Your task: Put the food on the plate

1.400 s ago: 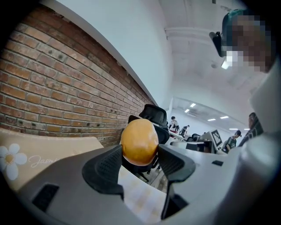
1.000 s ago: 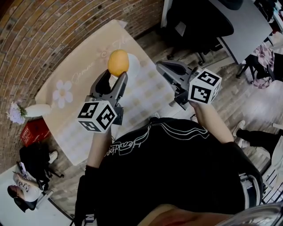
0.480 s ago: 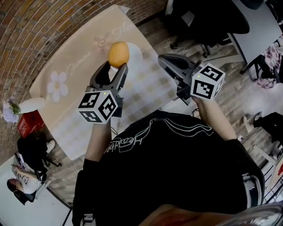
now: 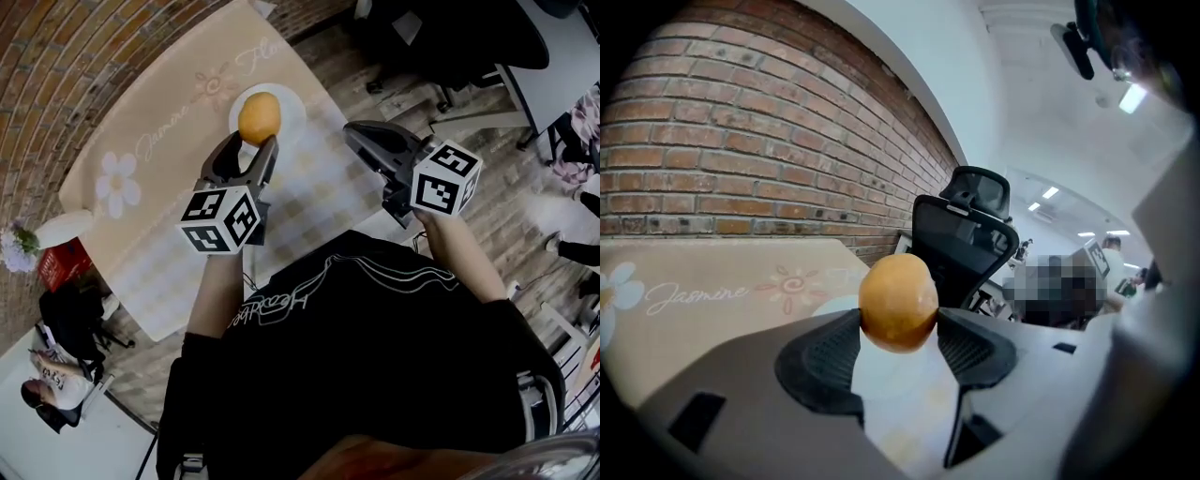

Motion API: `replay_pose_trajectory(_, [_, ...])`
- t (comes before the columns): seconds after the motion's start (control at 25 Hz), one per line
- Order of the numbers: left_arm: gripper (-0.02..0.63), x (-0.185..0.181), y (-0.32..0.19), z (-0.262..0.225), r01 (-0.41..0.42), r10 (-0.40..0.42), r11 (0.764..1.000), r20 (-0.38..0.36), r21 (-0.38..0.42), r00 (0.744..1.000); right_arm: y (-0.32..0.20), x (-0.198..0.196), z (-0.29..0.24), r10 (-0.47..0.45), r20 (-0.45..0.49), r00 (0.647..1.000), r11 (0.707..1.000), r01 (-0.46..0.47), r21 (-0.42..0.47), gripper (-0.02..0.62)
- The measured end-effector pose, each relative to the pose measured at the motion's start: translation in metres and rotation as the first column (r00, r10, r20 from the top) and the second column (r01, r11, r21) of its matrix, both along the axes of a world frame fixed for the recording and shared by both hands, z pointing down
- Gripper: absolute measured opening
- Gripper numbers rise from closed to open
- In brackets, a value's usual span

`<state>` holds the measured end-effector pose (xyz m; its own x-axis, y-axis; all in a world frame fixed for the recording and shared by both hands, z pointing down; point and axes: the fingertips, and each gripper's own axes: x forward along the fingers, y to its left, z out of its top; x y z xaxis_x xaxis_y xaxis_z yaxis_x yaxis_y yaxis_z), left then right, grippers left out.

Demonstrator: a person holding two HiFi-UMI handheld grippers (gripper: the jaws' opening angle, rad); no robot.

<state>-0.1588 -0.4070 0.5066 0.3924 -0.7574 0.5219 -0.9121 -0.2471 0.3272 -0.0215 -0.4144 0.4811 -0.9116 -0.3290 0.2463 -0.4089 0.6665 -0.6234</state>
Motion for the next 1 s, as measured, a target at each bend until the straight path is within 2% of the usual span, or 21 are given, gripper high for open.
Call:
replay_pose_trajectory(0.44, [0.253, -0.007, -0.003, 0.040, -0.014, 0.020, 0.998, 0.108, -0.058, 0.994, -0.002, 0.009, 0.024, 0.032, 0.000, 0.999, 0.998, -0.032, -0.051, -0.003])
replay_pose_trajectory(0.84, [0.253, -0.009, -0.008, 0.056, -0.015, 0.028, 0.996, 0.143, -0.088, 0.989, 0.003, 0.011, 0.026, 0.036, -0.011, 0.999, 0.997, -0.036, -0.062, -0.003])
replay_pose_trajectory(1.0, [0.253, -0.009, -0.009, 0.061, -0.025, 0.041, 0.996, 0.177, -0.090, 0.983, 0.002, 0.012, 0.026, 0.045, -0.005, 0.999, 0.997, -0.045, -0.063, -0.003])
